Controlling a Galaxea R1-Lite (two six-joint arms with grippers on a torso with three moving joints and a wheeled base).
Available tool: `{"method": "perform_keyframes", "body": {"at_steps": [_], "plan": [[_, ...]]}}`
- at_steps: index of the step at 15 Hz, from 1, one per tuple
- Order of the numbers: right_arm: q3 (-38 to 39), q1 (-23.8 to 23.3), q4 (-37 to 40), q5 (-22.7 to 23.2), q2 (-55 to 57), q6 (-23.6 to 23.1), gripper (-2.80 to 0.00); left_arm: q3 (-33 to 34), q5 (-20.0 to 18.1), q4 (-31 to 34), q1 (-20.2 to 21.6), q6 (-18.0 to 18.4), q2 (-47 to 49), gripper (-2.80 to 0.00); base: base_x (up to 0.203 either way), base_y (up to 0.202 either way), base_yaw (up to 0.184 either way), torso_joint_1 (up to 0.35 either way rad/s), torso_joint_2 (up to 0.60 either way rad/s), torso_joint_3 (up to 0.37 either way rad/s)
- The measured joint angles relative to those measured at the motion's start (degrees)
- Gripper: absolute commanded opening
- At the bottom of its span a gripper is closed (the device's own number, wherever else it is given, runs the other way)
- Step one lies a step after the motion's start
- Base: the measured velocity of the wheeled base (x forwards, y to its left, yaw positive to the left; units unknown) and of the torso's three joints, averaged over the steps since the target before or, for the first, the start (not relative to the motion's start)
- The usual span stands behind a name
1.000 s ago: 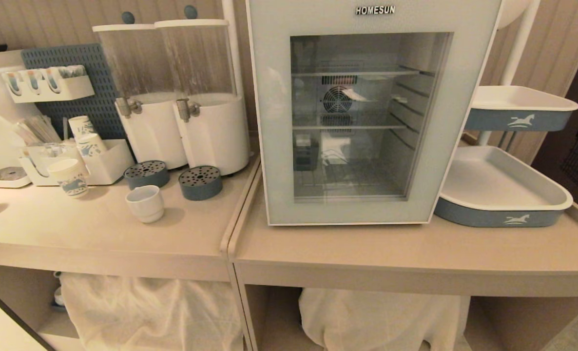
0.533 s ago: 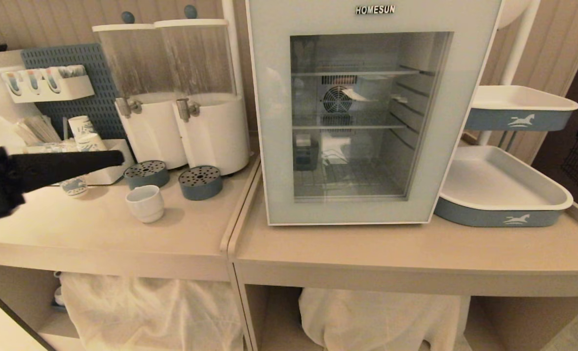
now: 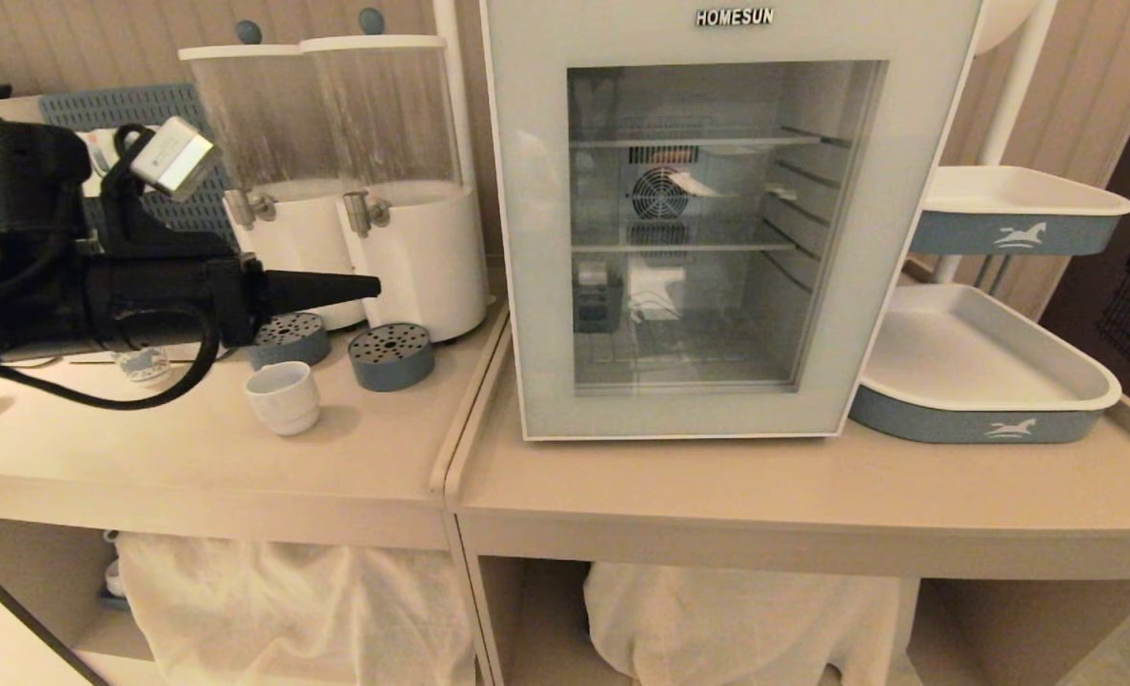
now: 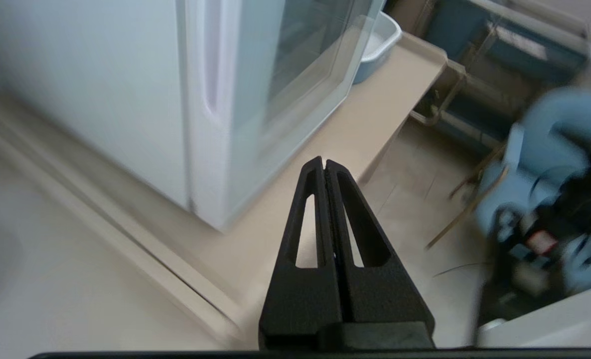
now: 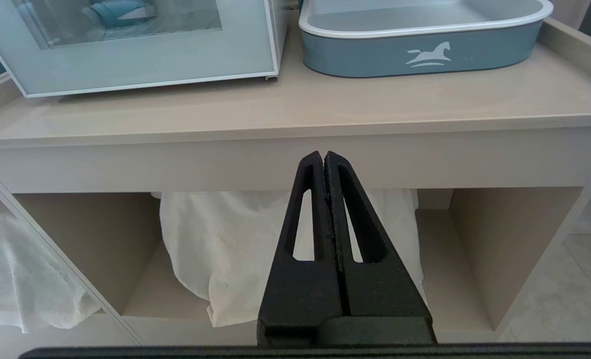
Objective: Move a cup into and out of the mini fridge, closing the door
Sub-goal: Open the freezer door
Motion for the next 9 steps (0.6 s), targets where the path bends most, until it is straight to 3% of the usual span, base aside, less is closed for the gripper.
{"method": "perform_keyframes", "body": {"at_steps": [2,3,7,9], "plan": [[0.0,0.0,0.0,0.0,0.0,0.0,-2.80,-5.2,-2.0,0.7,-1.1,3.8,5.2,-2.80,0.000,0.000,0.000,0.000,0.00,0.000],[0.0,0.0,0.0,0.0,0.0,0.0,-2.80,-7.2,-2.2,1.0,-1.8,4.4,7.4,0.00,0.000,0.000,0.000,0.000,0.00,0.000],[0.0,0.0,0.0,0.0,0.0,0.0,-2.80,-13.8,-3.0,0.6,-5.2,5.5,14.0,0.00,0.000,0.000,0.000,0.000,0.00,0.000],[0.0,0.0,0.0,0.0,0.0,0.1,-2.80,-15.0,-7.3,-3.2,-6.0,8.1,16.8,0.00,0.000,0.000,0.000,0.000,0.00,0.000]]}}
